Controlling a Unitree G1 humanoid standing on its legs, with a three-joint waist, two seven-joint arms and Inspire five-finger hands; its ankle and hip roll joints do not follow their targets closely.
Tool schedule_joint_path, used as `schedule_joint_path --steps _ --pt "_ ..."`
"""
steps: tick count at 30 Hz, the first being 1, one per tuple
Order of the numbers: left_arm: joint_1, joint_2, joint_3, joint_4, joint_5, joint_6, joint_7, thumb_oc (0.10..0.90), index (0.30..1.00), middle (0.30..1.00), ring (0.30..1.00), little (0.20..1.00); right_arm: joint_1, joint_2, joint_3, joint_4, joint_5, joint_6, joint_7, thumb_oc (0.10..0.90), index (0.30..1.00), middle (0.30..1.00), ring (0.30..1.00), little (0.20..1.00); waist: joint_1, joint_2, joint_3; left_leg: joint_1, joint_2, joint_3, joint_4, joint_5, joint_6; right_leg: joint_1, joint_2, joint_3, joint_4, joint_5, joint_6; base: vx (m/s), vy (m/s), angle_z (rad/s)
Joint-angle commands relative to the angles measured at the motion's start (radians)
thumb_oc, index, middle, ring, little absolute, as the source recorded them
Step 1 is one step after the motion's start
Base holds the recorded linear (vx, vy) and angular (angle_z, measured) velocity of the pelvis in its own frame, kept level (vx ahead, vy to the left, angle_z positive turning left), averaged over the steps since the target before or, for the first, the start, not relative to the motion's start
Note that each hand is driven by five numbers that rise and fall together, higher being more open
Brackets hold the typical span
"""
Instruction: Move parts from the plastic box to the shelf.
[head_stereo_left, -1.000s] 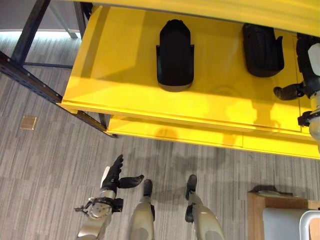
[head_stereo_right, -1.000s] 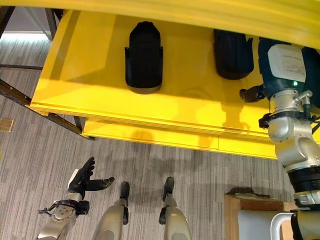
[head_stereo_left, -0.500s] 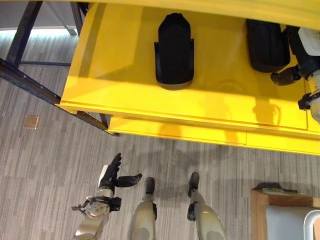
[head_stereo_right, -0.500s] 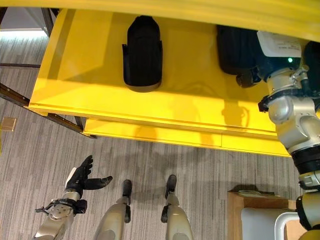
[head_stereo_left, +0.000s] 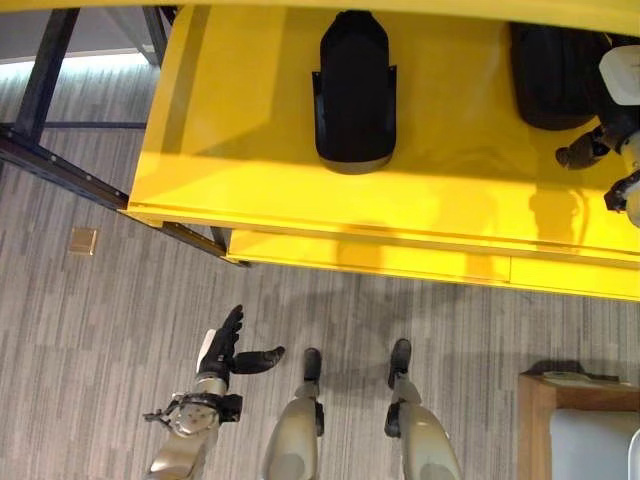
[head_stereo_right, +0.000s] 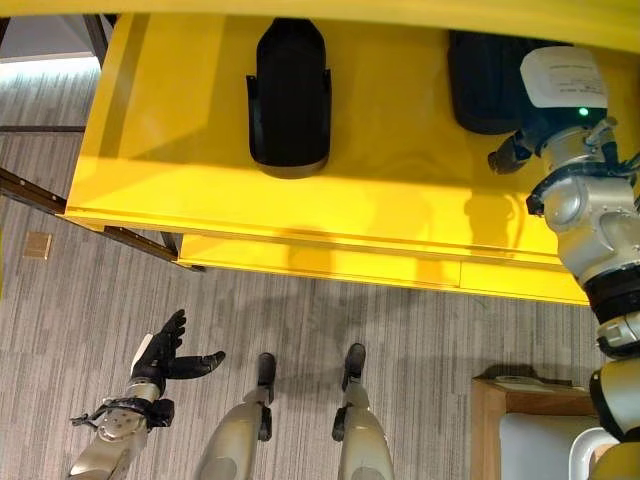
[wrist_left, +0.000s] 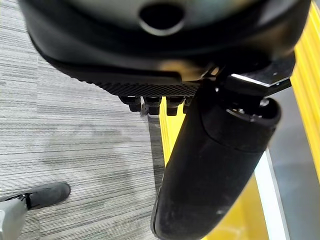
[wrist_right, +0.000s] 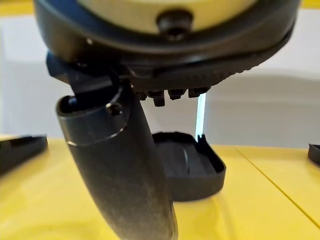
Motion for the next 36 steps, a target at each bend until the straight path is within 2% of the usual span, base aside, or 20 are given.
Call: schedule_joint_path --steps 1,10,18,27,28,36 --pt "0.034 0.064 -0.016 -0.056 -0.025 -0.079 0.014 0.900 1.000 1.000 1.000 1.000 -0.211 -0.059 0.056 0.046 0.050 0.008 -0.040 0.900 1.000 1.000 1.000 1.000 0.019 0.003 -0.041 -0.027 0.054 -0.004 -0.085 0.129 -0.032 0.050 -0.051 -0.029 0.217 -0.224 0.066 0.00 0.000 0.00" --pt "0.017 0.056 -0.033 -0.047 -0.039 -0.092 0.021 0.900 1.000 1.000 1.000 1.000 -0.255 -0.035 0.148 0.134 0.026 0.002 -0.010 0.900 1.000 1.000 1.000 1.000 0.028 0.019 -0.019 -0.030 0.046 -0.011 -0.106 0.142 -0.033 0.033 -0.055 -0.035 0.238 -0.230 0.067 0.00 -0.001 0.02" --pt "0.007 0.053 -0.037 -0.051 -0.038 -0.097 0.021 0.900 1.000 1.000 1.000 1.000 -0.234 -0.017 0.171 0.173 0.030 -0.008 0.019 0.900 1.000 1.000 1.000 1.000 0.031 0.021 -0.007 -0.038 0.042 -0.016 -0.109 0.147 -0.033 0.023 -0.058 -0.036 0.245 -0.227 0.067 0.00 0.000 0.01" --pt "-0.005 0.046 -0.046 -0.042 -0.033 -0.096 0.022 0.900 1.000 1.000 1.000 1.000 -0.135 0.014 0.116 0.147 0.074 -0.024 0.045 0.900 1.000 1.000 1.000 1.000 0.033 0.022 0.004 -0.040 0.040 -0.022 -0.103 0.146 -0.031 0.022 -0.063 -0.042 0.257 -0.228 0.066 -0.02 0.002 0.04" --pt "-0.009 0.044 -0.045 -0.041 -0.030 -0.093 0.023 0.900 1.000 1.000 1.000 1.000 -0.090 0.029 0.075 0.109 0.107 -0.030 0.046 0.900 1.000 1.000 1.000 1.000 0.029 0.020 0.006 -0.041 0.039 -0.021 -0.100 0.145 -0.031 0.022 -0.063 -0.040 0.256 -0.227 0.066 0.00 0.000 0.00" --pt "-0.007 0.041 -0.036 -0.041 -0.033 -0.087 0.021 0.900 1.000 1.000 1.000 1.000 0.058 0.060 -0.028 0.030 0.152 -0.043 0.064 0.900 1.000 1.000 1.000 1.000 0.025 0.016 0.004 -0.035 0.042 -0.021 -0.090 0.141 -0.030 0.033 -0.063 -0.036 0.246 -0.221 0.067 -0.04 0.017 0.00"
